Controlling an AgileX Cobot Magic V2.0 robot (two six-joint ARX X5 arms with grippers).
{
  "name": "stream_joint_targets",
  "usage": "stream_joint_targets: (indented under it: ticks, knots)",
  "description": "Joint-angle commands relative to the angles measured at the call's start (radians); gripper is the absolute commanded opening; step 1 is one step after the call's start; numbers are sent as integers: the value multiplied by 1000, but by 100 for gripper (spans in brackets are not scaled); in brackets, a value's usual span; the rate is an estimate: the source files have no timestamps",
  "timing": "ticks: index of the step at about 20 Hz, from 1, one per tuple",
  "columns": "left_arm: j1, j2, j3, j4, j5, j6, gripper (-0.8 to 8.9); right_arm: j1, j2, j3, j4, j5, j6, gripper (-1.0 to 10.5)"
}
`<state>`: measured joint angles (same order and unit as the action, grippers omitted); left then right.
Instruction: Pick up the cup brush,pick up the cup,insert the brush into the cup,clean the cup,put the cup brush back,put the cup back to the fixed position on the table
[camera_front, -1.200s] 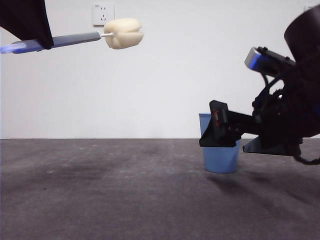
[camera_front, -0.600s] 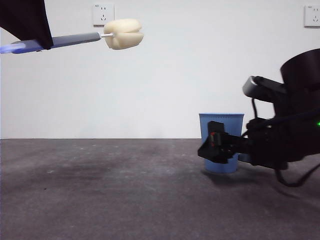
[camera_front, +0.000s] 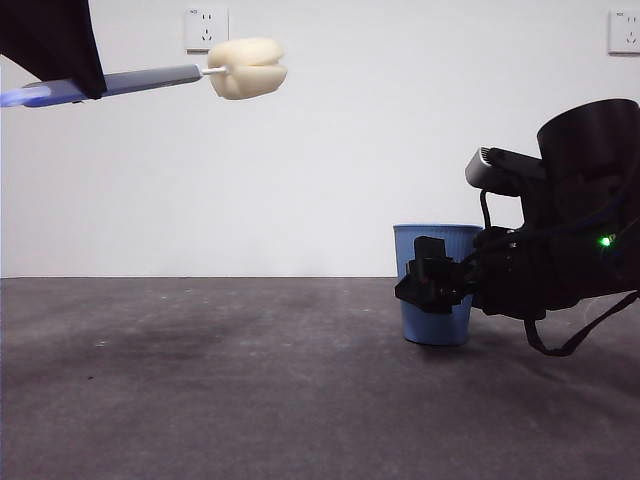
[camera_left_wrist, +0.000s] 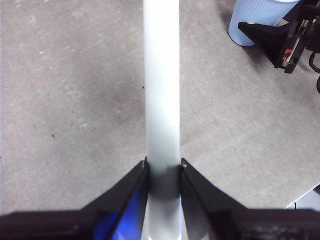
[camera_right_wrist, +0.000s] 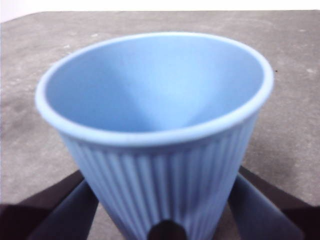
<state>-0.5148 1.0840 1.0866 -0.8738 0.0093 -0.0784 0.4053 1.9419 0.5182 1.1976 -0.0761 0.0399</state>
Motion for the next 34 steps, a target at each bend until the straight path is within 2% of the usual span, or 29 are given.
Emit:
stream_joint_targets:
  ticks: [1, 5, 9, 11, 13, 17, 20, 23, 27, 29, 31, 34]
  knots:
    - [-3, -1, 1, 5, 0, 4, -8, 0, 13, 2, 2, 4, -5, 179]
    - [-3, -1, 1, -2, 0, 5, -9, 0, 13, 2, 3, 3, -23, -17]
    - [-3, -1, 1, -54, -8, 68, -9, 5, -25, 2, -35, -3, -30, -17]
    - [0, -1, 1, -74, -8, 109, -9, 19, -119, 2, -156, -2, -47, -17]
    - [0, -1, 1, -78, -7, 165, -9, 34, -256, 3, -344, 5, -110, -17]
    - [0, 7, 1, -101, -7, 280, -9, 69, -531, 81, -877, 8, -240, -17]
    - [0, 28, 1, -173, -7, 415, -9, 103, -622, 196, -1257, 85, -362, -17]
    - [-1, 50, 1, -214, -7, 485, -9, 139, -631, 294, -1531, 170, -479, -17]
    - [-8, 85, 1, -224, 1, 517, -9, 213, -630, 312, -1700, 298, -662, -17]
    - [-32, 119, 1, -242, 50, 528, -9, 245, -627, 312, -1724, 375, -719, -17]
    - [-70, 154, 1, -248, 103, 540, -9, 267, -627, 312, -1724, 408, -764, -17]
    - [-149, 203, 1, -230, 100, 547, -9, 296, -627, 312, -1727, 470, -848, -17]
